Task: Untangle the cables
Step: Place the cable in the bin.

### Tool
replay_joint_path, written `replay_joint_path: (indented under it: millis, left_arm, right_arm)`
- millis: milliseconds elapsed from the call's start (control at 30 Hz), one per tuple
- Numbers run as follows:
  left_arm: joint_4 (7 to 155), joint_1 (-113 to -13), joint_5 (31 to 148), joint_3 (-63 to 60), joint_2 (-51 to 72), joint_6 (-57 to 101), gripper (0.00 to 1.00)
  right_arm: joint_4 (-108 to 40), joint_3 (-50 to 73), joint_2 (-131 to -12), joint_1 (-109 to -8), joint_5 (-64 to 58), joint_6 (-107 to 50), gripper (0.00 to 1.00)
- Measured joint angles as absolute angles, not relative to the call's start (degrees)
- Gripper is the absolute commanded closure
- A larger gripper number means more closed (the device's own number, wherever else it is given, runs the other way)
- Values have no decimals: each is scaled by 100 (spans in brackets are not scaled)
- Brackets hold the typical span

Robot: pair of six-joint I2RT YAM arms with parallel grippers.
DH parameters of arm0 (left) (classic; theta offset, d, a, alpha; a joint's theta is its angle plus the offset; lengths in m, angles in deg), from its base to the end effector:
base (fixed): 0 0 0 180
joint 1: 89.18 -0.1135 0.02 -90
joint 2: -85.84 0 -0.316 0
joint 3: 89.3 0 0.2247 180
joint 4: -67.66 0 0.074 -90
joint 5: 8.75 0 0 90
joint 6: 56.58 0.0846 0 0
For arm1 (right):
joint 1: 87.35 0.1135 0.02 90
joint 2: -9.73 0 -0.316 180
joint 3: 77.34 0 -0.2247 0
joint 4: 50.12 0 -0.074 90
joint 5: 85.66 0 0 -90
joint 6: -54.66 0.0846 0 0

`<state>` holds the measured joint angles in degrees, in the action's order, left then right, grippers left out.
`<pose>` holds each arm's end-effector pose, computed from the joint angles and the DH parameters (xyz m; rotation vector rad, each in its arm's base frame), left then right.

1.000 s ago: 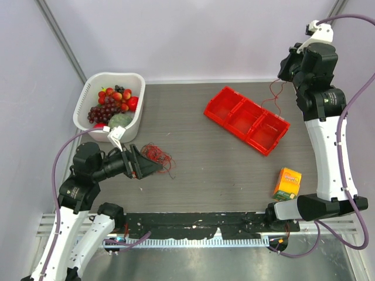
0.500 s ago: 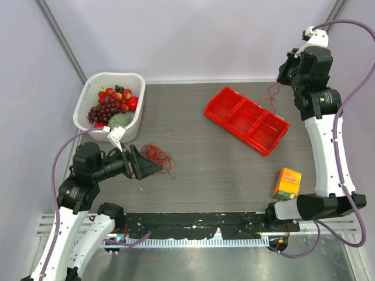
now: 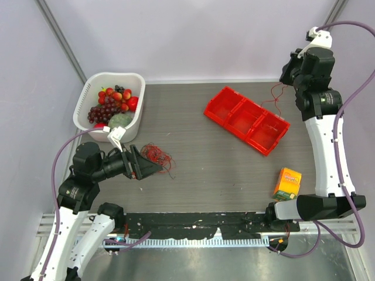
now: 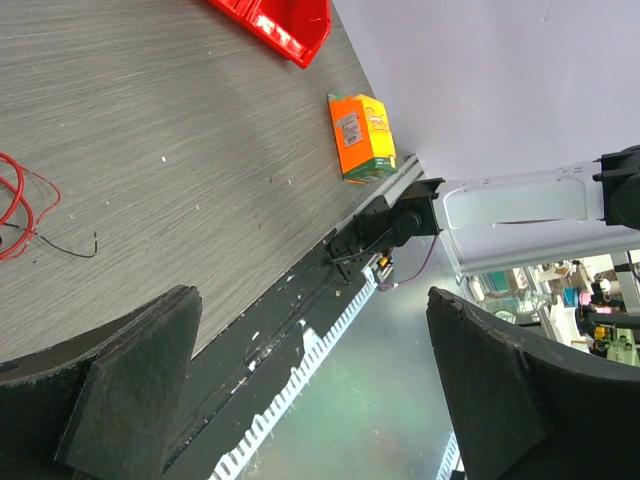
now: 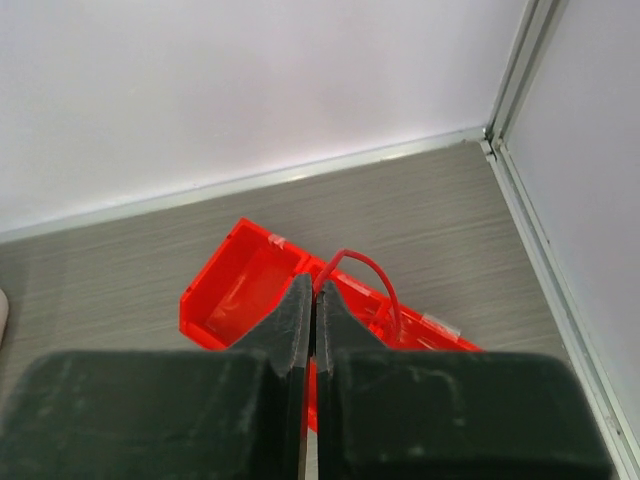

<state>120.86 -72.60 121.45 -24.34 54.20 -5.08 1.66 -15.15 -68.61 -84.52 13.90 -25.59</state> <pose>0.0506 -0.0721 0.3556 0.1236 2.0538 -1.2933 0.2837 0.0000 0.5323 0.2269 1.7681 0.0091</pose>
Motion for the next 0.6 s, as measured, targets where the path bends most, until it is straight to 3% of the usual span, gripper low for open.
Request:
replay_joint_path:
  millis: [600]
  left_arm:
    - [12127, -7260, 12163, -2443, 5501, -504, 0]
  right_arm:
    - [-81, -275, -6857, -8635, 1901, -2524, 99]
